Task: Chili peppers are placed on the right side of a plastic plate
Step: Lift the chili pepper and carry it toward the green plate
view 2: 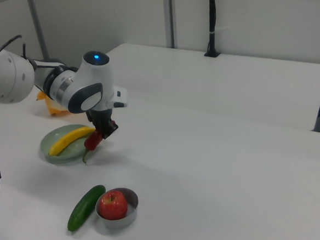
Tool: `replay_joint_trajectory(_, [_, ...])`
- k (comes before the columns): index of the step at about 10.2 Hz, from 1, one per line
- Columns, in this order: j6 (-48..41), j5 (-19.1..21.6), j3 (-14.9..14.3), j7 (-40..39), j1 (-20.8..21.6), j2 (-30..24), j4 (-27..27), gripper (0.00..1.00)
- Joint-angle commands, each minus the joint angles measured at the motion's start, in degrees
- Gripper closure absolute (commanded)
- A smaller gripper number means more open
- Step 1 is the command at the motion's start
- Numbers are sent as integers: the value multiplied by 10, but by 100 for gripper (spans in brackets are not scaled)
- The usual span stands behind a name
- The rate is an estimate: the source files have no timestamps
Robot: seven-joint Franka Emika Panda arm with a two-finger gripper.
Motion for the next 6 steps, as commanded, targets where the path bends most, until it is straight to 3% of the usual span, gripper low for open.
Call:
replay_joint_trajectory(1, [1,0,0,1,8,-6,-19,77])
replay_joint_trajectory(2, [0,0,0,0,9,-1,-21,56])
replay_joint_trajectory(3, [0,-1,0,0,10,2,-22,20])
replay_joint_trajectory(4, [0,-1,0,-1,10,2,-21,0])
replay_joint_trajectory(6, [-15,-18,0,-26,11,2,-20,0])
